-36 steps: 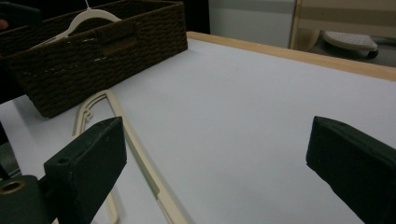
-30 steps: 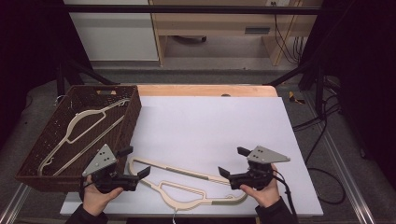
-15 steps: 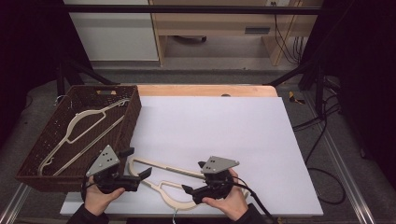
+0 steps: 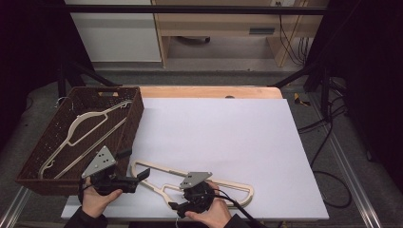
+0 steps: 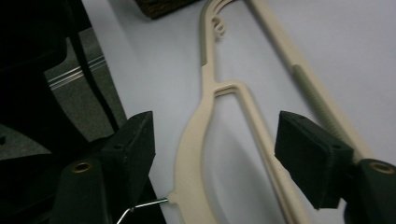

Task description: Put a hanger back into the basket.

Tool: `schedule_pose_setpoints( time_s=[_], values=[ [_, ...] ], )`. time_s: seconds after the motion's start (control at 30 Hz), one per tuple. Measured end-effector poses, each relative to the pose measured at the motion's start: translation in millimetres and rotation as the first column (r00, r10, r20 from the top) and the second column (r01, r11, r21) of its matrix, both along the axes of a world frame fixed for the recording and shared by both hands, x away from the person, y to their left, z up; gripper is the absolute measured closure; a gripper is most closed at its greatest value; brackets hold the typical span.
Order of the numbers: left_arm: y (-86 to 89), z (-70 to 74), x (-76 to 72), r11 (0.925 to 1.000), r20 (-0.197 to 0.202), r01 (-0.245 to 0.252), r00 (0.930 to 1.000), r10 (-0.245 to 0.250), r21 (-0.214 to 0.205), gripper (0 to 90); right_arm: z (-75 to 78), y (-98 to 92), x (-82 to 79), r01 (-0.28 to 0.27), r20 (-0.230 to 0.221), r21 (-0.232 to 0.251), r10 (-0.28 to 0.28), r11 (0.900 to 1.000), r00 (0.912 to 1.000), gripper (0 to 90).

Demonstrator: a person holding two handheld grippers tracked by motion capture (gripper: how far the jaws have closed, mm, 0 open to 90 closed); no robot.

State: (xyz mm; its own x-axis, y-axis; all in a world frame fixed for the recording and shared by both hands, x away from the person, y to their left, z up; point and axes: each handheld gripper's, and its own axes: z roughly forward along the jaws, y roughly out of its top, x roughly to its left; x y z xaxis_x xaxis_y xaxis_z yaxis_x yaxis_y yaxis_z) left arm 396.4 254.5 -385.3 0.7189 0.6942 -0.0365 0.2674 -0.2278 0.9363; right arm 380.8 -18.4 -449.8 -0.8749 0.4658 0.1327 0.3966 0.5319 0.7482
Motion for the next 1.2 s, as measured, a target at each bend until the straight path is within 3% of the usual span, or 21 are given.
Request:
schedule_pose_setpoints(
  time_s=[0.33, 0.43, 0.57, 0.73, 0.9, 1.2],
  values=[
    [2.2, 2.2, -0.6, 1.0, 0.005, -0.008, 1.0, 0.008, -0.004, 5.4, -20.7, 15.1, -0.8, -0.005, -0.081, -0.062, 0.0, 0.9981, 0.9967, 54.7],
    [1.2, 1.4, -0.5, 1.0, 0.003, -0.007, 1.0, 0.007, -0.004, 5.4, -23.1, 16.2, -1.1, -0.023, -0.086, -0.074, 0.016, 0.997, 0.9962, 61.1],
    [0.4, 1.0, -0.5, 1.0, 0.003, -0.004, 1.0, 0.004, -0.001, 5.6, -24.4, 18.4, -3.8, -0.001, -0.081, -0.085, -0.006, 0.9964, 0.9967, 67.7],
    [-0.8, 0.2, -0.3, 1.0, 0.001, -0.005, 1.0, 0.005, 0.001, 5.8, -24.4, 21.2, -7.2, 0.001, -0.055, -0.104, -0.007, 0.9946, 0.9985, 68.2],
    [-2.6, -0.9, -0.3, 1.0, 0.0, 0.0, 1.0, 0.0, 0.01, 5.9, -24.0, 21.7, -8.4, 0.002, -0.06, -0.108, -0.009, 0.9942, 0.9982, 71.8],
    [-3.9, -1.7, -1.1, 0.9994, -0.001, 0.024, 0.9997, -0.024, 0.025, 5.8, -21.9, 18.3, -4.0, 0.029, -0.115, -0.078, -0.038, 0.9965, 0.9926, 73.1]
  ],
)
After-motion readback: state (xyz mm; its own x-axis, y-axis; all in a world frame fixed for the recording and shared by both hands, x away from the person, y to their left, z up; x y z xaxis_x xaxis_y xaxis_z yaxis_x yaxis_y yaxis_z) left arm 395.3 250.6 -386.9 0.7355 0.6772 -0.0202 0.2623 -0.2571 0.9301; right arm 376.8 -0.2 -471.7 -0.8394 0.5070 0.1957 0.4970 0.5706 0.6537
